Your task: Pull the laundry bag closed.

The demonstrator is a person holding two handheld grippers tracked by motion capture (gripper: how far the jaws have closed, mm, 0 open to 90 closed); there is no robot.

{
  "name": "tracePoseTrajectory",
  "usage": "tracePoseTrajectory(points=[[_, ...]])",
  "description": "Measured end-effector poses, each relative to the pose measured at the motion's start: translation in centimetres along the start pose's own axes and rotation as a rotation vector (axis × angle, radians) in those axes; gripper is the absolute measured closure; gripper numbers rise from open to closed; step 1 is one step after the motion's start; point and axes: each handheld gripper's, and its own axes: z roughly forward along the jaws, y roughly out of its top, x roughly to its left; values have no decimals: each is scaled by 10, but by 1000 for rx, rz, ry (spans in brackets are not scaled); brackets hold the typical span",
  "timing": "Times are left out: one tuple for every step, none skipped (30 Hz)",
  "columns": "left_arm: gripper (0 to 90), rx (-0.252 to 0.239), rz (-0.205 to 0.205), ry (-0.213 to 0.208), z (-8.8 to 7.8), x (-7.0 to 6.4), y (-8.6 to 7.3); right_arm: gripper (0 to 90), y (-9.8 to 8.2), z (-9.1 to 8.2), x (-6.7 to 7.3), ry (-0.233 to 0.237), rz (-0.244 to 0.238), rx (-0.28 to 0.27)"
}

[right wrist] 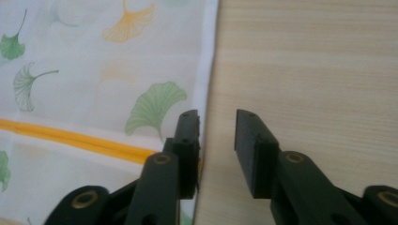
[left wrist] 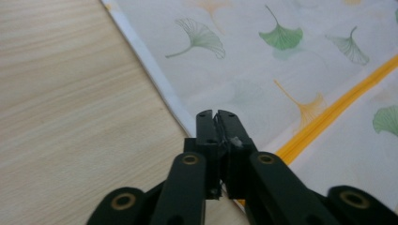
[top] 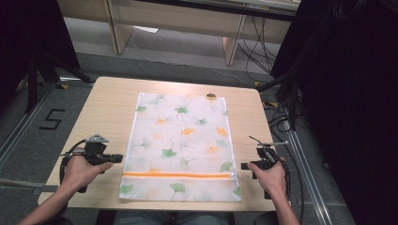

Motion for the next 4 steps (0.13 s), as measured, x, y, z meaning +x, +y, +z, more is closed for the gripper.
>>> tracePoseTrajectory(points=[[815,2,8,4,-1,2,-1,665,-1,0,-7,-22,-74,-18],[802,0,11,8,-2,4,-1,657,-1,0,-7,-21,-54,-14],[789,-24,-13,16,-2,4,-1,647,-1,-1,-6,-17,-31,-5],[772,-24,-2,19,-3,6,0,637,-1,0,-5,-1,-5,-24]])
